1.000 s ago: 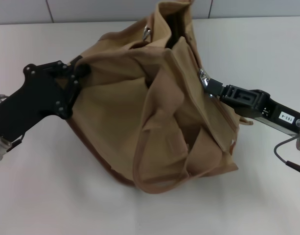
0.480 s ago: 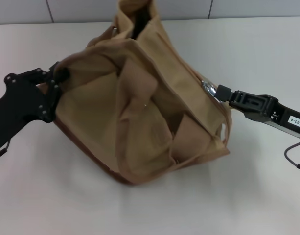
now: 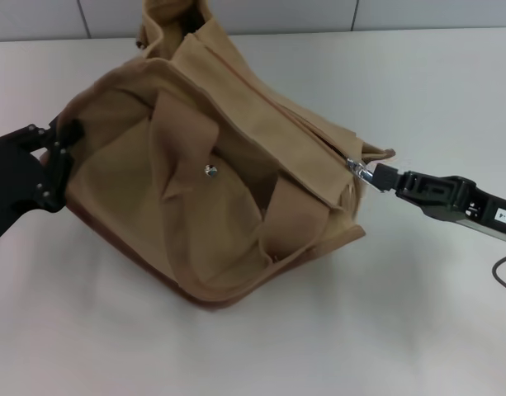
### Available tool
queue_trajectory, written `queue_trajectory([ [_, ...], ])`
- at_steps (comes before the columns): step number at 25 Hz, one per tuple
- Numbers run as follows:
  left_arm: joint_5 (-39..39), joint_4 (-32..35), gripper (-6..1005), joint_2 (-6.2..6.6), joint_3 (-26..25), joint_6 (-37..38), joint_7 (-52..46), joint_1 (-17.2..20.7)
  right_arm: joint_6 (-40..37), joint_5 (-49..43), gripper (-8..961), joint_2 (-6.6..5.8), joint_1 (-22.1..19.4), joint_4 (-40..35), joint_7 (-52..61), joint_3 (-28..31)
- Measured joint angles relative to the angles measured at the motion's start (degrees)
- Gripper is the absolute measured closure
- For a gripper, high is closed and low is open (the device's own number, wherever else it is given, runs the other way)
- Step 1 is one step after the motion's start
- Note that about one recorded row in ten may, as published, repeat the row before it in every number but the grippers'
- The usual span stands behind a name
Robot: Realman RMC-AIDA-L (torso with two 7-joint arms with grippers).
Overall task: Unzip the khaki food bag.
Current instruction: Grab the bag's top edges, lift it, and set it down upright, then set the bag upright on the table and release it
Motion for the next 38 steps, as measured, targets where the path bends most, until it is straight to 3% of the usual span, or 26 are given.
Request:
queue_trajectory([
  [10, -0.02, 0.01, 940, 0.07, -0.05, -1.65, 0.00, 0.98, -0.25, -1.45, 954, -0.23, -0.53, -1.36, 1.31, -0.07],
  [23, 0.36, 0.00, 940, 0.13, 0.08, -2.82, -0.53, 1.71, -1.39, -1.12, 880, -0.41, -0.17, -2.43, 1.93, 0.56],
  [31, 6.22, 0.01, 940, 0.91, 1.49, -3.61, -9.61, 1.25, -8.31, -0.29, 835, 1.23, -0.21, -4.26, -8.96, 4.06],
  [33, 6.60, 0.13, 939, 0.89, 1.82, -4.58, -12.17, 1.14, -8.48, -0.15, 648, 1.35, 0.06, -4.32, -9.85, 4.01],
  [38, 7.89, 0.38, 939, 1.37, 4.26, -9.13, -21.31, 0.37, -8.20, -0.14, 540, 1.37, 0.50, -4.32, -10.82, 3.72],
])
